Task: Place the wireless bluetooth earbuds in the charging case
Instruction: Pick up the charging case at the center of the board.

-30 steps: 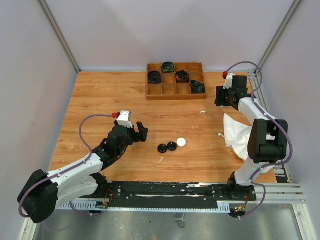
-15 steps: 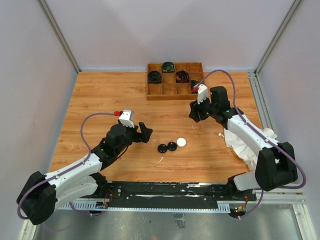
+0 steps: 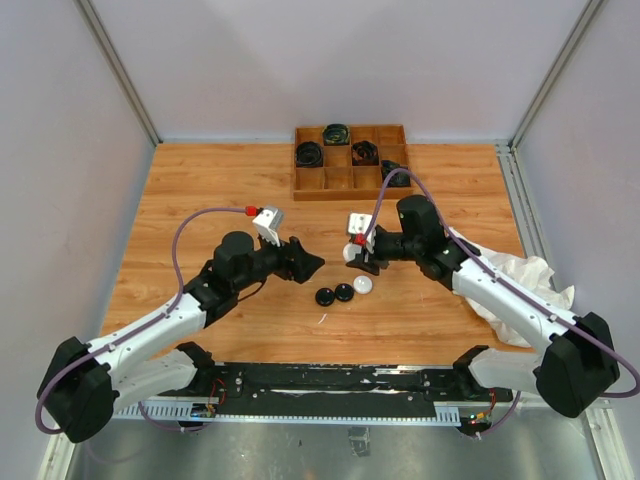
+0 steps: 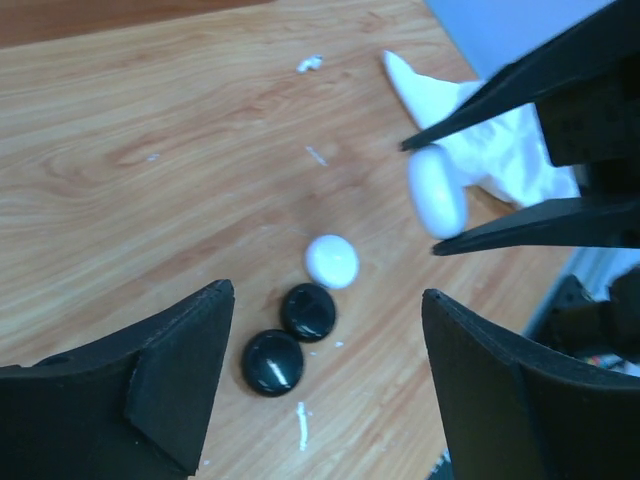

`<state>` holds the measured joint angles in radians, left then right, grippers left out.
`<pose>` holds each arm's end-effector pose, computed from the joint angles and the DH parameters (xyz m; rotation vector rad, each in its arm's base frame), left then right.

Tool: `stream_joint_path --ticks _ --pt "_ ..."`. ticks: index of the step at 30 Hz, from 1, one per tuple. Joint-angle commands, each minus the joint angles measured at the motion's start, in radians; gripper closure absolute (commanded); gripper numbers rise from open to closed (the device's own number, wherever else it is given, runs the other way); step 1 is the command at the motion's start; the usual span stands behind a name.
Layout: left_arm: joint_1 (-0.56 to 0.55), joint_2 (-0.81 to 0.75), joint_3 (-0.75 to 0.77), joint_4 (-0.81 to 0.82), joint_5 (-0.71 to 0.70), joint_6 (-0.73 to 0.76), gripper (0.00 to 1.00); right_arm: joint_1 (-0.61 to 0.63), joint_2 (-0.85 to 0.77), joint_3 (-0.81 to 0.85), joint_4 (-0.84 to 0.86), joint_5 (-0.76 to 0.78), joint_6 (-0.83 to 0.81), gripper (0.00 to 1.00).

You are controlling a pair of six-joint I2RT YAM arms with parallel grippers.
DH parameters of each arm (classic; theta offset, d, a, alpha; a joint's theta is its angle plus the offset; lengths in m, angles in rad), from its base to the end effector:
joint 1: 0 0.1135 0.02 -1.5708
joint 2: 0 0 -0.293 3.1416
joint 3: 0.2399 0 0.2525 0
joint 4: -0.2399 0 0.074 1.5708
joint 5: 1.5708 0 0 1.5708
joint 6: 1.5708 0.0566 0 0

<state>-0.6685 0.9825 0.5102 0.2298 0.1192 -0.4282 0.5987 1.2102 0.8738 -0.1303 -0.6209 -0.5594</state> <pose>0.1759 -0.1475 0.2678 0.3159 1.8761 -0.8722 0.2087 0.1823 0.3093 -1.4008 1.4327 0.6543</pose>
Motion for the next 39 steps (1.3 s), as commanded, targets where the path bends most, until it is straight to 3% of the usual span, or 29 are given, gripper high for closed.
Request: stream_joint_path --ticks 1,13,24,28,33,39 --pt "0.012 0.009 0.055 -0.015 0.221 -0.020 0.21 0.049 -0.022 0.002 -0.018 -0.113 -0.198 0.52" --pt "0.014 0.092 0.083 0.028 0.412 -0.091 0.41 0.184 0.036 0.090 -0.135 -0.068 -0.379 0.50" --pt "0.014 0.126 0.070 0.073 0.452 -0.130 0.61 0.233 0.063 0.123 -0.164 -0.044 -0.442 0.49" --pt "0.014 0.120 0.061 0.092 0.460 -0.146 0.73 0.245 0.062 0.120 -0.165 -0.021 -0.464 0.49" --pt "0.015 0.108 0.050 0.093 0.446 -0.153 0.92 0.245 0.054 0.119 -0.177 0.003 -0.473 0.39" --pt "0.015 0.047 0.014 0.094 0.356 -0.151 1.00 0.244 -0.005 0.102 -0.170 0.074 -0.448 0.29"
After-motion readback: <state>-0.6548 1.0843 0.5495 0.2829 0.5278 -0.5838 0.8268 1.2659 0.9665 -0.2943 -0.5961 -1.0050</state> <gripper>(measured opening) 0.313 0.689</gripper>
